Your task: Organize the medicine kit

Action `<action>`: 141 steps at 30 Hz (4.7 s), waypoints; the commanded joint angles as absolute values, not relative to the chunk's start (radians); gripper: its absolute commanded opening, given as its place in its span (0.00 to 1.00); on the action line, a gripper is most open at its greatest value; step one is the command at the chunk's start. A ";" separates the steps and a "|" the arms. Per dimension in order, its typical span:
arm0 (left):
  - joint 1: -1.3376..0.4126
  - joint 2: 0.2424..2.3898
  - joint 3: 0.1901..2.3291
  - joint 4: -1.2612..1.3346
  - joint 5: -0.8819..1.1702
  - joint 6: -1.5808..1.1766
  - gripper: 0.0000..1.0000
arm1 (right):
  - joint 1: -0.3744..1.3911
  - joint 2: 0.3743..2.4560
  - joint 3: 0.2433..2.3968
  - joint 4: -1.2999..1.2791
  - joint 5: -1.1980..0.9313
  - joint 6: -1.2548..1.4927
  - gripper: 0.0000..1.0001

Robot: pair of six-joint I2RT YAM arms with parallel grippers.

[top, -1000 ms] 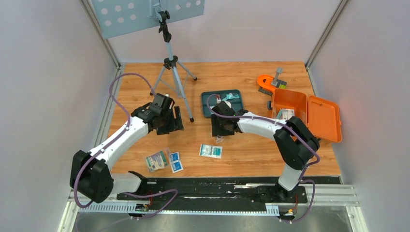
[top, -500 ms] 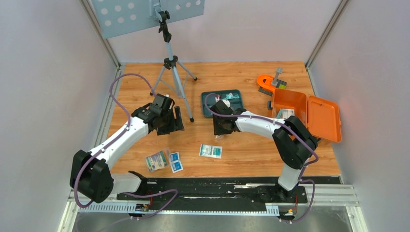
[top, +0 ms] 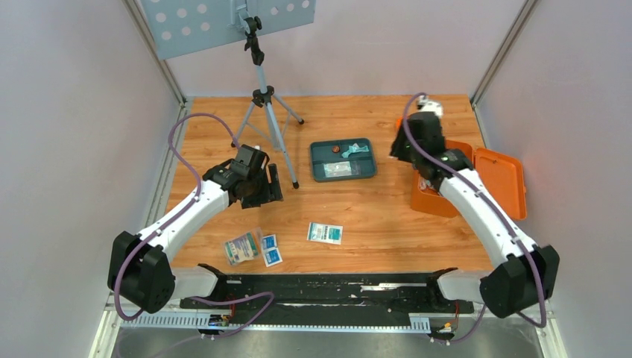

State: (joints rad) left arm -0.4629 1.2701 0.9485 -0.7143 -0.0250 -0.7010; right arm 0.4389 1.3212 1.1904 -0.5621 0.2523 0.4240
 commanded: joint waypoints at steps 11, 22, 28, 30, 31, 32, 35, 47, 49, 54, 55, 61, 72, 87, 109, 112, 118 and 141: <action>-0.456 1.287 0.968 -0.702 -0.041 -0.699 0.80 | -0.078 1.317 1.088 -0.502 0.139 0.310 0.34; -0.438 1.285 0.967 -0.712 -0.044 -0.694 0.80 | -0.147 1.456 1.131 -0.461 0.157 0.276 0.50; -0.433 1.285 0.968 -0.713 -0.044 -0.691 0.80 | -0.146 1.389 1.138 -0.475 0.108 0.286 0.54; -0.429 1.286 0.968 -0.712 -0.045 -0.688 0.80 | -0.138 1.328 1.140 -0.488 0.073 0.300 0.53; -0.428 1.287 0.968 -0.712 -0.047 -0.686 0.80 | -0.129 1.295 1.141 -0.492 0.055 0.308 0.53; -0.425 1.287 0.968 -0.713 -0.047 -0.685 0.80 | -0.115 1.262 1.141 -0.495 0.030 0.315 0.53; -0.416 1.289 0.968 -0.713 -0.049 -0.681 0.80 | -0.013 1.175 1.136 -0.506 0.017 0.325 0.53; -0.393 1.265 0.961 -0.722 0.043 -0.644 0.79 | 0.538 1.221 0.927 -0.441 -0.208 0.310 0.55; -0.398 1.260 0.935 -0.684 0.163 -0.618 0.77 | 0.540 1.250 0.875 -0.368 -0.333 0.353 0.56; -0.508 1.334 0.895 -0.581 0.424 -0.564 0.77 | 0.527 1.365 0.809 -0.239 -0.494 0.451 0.59; -0.558 1.374 0.898 -0.569 0.439 -0.565 0.77 | 0.526 1.390 0.804 -0.217 -0.519 0.464 0.59; -0.613 1.495 0.833 -0.325 0.611 -0.691 0.76 | 0.515 1.505 0.769 -0.109 -0.568 0.513 0.59; -0.614 1.686 0.793 -0.097 0.671 -0.788 0.73 | 0.481 1.592 0.682 0.014 -0.617 0.551 0.58; -0.611 1.721 0.773 -0.079 0.629 -0.817 0.73 | 0.480 1.641 0.634 0.098 -0.760 0.586 0.54; -0.574 1.703 0.818 -0.165 0.618 -0.748 0.72 | 0.480 1.784 0.754 0.064 -0.853 0.490 0.09; -0.575 1.688 0.833 -0.199 0.610 -0.732 0.72 | 0.480 1.730 0.748 0.039 -0.818 0.503 0.00; -0.574 1.577 0.902 -0.350 0.551 -0.653 0.77 | 0.475 1.565 0.759 -0.116 -0.657 0.510 0.00; -0.512 1.339 0.991 -0.577 0.377 -0.553 0.78 | -0.272 0.941 0.850 -0.292 -0.183 0.582 0.00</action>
State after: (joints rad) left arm -0.5224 1.3663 0.9546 -0.5667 0.4046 -0.5728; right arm -0.1982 0.8963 0.8448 -0.3237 -0.2054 0.5503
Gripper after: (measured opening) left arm 0.782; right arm 0.003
